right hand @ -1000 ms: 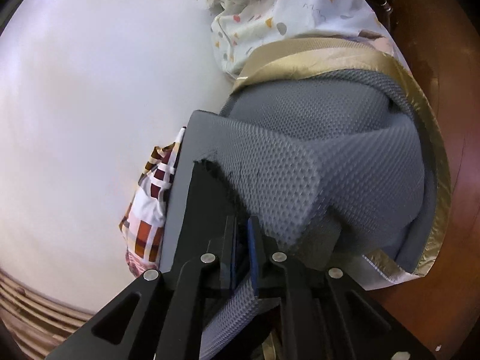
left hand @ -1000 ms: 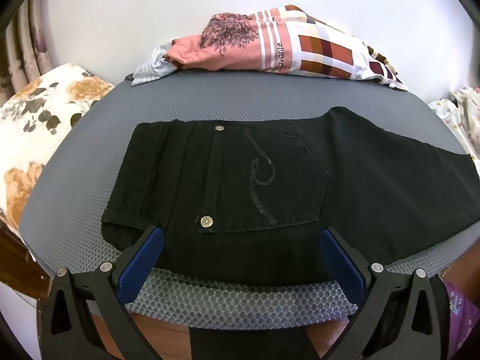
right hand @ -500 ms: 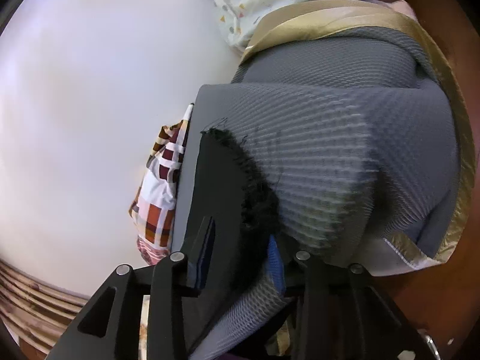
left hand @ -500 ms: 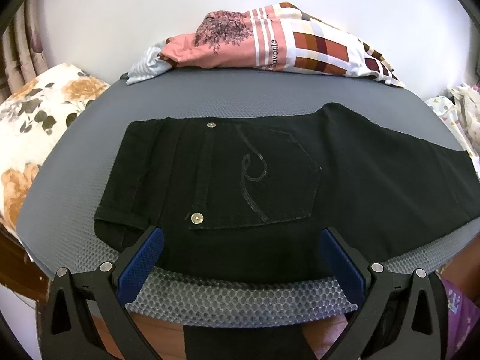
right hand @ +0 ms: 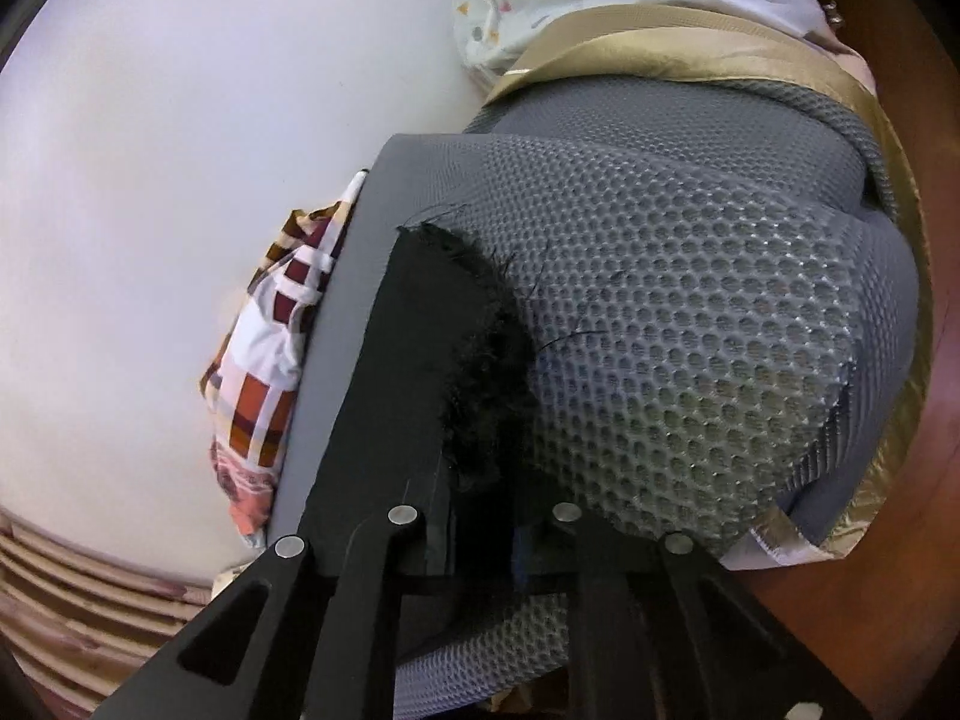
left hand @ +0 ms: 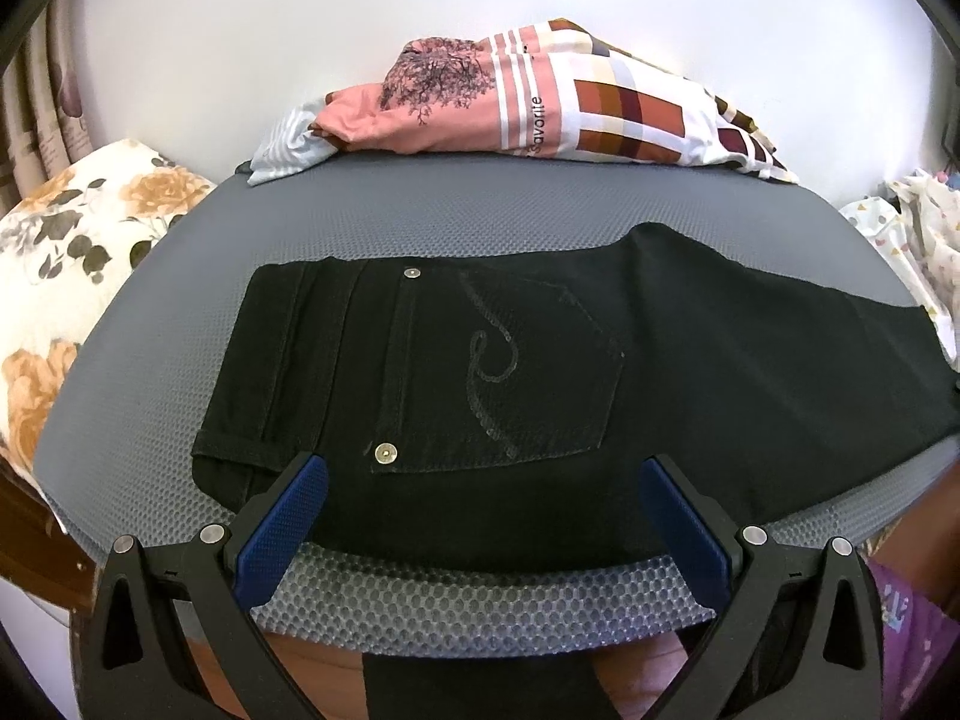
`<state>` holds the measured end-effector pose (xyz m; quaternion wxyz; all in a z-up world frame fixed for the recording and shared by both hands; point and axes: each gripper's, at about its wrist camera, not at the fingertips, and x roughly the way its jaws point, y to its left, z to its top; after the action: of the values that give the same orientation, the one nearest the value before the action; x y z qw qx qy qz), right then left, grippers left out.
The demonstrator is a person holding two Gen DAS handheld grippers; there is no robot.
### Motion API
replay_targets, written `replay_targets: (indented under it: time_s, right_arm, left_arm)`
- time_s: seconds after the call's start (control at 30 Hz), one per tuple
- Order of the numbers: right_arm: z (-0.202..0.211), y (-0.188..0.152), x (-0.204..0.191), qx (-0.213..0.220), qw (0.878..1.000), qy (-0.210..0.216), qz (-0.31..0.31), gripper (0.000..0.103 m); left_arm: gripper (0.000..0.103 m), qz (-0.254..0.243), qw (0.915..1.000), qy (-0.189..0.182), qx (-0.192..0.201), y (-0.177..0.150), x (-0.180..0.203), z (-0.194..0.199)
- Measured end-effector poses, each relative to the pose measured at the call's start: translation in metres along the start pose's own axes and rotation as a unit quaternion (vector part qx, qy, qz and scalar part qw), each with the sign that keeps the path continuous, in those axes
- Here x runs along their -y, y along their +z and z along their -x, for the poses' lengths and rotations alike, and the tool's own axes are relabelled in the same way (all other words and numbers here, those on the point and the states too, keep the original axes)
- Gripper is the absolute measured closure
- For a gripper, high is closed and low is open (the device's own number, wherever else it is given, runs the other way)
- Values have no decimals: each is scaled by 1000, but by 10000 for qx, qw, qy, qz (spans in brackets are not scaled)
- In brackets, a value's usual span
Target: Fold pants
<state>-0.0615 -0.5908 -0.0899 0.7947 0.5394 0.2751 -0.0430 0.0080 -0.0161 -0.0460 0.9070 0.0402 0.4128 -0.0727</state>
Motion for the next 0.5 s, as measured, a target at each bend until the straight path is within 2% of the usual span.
replay_targets:
  time_s: [0.13, 0.3, 0.5]
  right_arm:
    - [-8, 4, -4, -3, 10000, -38, -11, 88]
    - [-13, 6, -12, -84, 9996, -231, 107, 91]
    - [-15, 1, -46, -65, 9995, 37, 314, 91]
  left_arm:
    - [0, 24, 10000, 5, 3, 2, 1, 1]
    - [0, -31, 9996, 270, 116, 3, 3, 6]
    - [0, -46, 9987, 495, 124, 5, 1, 5]
